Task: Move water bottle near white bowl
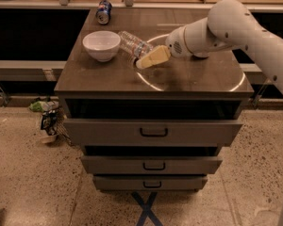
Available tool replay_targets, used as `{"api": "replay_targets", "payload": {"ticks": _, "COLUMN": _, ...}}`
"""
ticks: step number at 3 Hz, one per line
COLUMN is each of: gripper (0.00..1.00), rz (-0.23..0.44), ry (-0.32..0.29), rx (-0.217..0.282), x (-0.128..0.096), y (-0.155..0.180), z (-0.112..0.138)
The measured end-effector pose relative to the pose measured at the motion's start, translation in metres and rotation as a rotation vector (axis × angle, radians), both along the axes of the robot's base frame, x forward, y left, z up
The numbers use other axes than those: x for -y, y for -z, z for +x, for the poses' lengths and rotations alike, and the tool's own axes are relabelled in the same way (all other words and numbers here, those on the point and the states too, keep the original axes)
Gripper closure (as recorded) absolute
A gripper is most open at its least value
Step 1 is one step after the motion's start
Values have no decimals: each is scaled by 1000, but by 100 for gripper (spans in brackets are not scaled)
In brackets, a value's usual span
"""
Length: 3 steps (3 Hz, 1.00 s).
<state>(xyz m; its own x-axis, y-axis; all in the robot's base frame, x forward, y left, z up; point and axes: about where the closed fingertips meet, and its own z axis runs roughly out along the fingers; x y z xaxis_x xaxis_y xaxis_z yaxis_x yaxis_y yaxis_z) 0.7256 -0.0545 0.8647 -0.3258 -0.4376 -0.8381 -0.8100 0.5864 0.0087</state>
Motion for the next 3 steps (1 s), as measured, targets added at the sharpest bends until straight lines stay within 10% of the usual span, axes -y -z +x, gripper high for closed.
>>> {"api": "replay_targets", "payload": {"ticks": 3, "gripper": 0, "rz": 63, "ry": 160, "rx": 80, "x": 58, "y": -53, "z": -61}}
